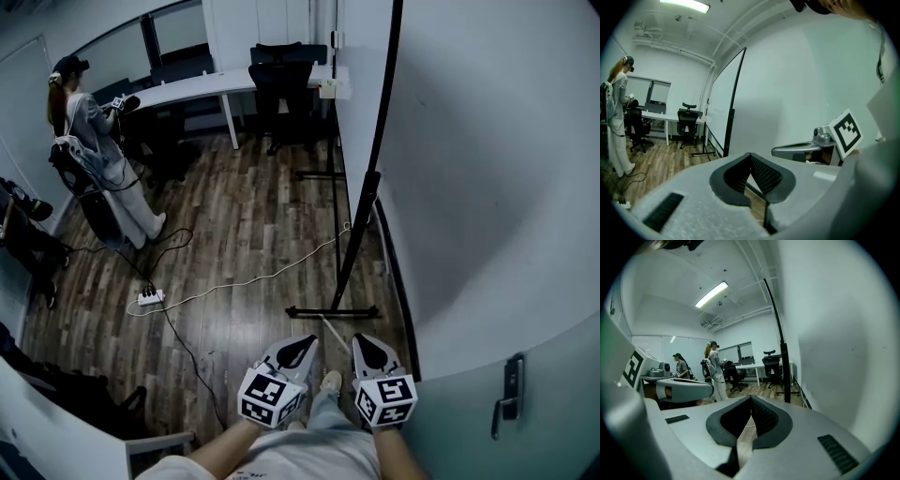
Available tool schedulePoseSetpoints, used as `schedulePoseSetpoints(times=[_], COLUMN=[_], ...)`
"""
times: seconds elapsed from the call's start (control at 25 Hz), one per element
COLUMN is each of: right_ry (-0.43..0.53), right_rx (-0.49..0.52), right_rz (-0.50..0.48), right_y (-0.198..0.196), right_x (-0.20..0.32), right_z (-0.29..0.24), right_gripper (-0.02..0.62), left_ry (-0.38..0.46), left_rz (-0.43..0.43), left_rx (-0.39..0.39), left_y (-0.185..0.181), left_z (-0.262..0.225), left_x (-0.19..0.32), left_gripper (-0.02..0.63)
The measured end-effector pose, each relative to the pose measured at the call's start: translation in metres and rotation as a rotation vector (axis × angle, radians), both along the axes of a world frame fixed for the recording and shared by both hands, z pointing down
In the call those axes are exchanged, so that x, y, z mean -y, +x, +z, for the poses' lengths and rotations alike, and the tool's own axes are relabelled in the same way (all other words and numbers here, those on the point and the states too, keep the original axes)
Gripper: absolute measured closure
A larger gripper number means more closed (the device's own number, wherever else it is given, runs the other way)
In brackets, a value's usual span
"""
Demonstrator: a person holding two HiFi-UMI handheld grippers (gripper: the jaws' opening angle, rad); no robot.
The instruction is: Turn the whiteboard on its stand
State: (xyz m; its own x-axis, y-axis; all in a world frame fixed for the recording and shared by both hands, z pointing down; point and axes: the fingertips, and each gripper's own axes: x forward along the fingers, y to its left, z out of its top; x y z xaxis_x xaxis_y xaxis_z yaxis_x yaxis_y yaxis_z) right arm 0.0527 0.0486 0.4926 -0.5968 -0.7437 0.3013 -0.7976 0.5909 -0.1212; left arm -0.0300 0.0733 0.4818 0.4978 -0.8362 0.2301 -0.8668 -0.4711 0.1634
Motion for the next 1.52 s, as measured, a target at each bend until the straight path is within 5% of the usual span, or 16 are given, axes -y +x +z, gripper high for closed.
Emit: schedulePoseSetpoints(times=[0.68, 1.0, 1.52], right_ry=[0.059, 0.092, 0.084], right_rx=[0.003, -0.003, -0.001], right_rz=[-0.04, -0.07, 0.002], right_y=[0.015, 0.011, 0.004], right_x=[0.175, 0.225, 0.266], right_z=[-0.03, -0.037, -0.04], right_gripper=[0.588, 0.588, 0.584], left_ry=[0.043, 0.035, 0.021], left_rz=[-0.071, -0.102, -0.039], left_rx=[0.011, 0.008, 0.027], left_y=[0.012, 0.014, 0.0], left_z=[-0.026, -0.02, -0.024], left_x=[0.157, 0.198, 0.239], left_gripper=[0.595, 0.595, 0.595])
